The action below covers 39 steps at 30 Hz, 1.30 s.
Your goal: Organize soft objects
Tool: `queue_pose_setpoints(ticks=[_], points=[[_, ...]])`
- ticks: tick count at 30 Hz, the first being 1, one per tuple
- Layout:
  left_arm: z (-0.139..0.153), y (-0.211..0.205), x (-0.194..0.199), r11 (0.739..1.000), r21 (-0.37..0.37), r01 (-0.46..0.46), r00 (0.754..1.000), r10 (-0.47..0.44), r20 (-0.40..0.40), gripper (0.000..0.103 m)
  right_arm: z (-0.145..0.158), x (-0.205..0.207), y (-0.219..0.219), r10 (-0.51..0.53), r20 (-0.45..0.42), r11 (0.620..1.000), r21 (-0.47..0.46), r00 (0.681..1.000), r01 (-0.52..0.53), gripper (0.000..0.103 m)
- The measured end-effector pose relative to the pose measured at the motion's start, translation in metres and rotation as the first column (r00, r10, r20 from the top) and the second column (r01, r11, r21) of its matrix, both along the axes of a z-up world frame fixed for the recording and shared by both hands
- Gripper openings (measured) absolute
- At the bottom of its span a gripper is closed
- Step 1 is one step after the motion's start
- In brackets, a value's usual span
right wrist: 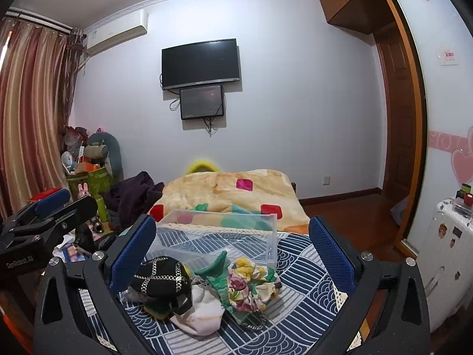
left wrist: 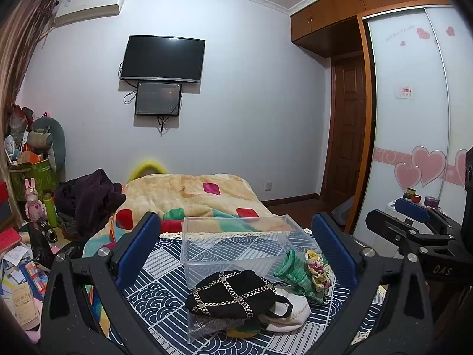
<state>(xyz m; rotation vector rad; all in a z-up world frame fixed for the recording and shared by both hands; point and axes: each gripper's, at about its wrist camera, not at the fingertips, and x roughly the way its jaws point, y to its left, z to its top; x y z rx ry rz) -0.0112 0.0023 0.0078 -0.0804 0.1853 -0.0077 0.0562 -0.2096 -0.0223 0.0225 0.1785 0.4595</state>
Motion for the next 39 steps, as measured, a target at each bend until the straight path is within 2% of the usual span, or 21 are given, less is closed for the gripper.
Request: queue_pose_setpoints(ticks=[39], points=[[0.0034,-0.0038,-0.0032,1.0,0.001,0.003,1.0,-0.003,0.005,0.103,-0.0005,-0.0048,-0.0008,0.012,0.018,1.0,0.016,1.0,-0.013,0.103]])
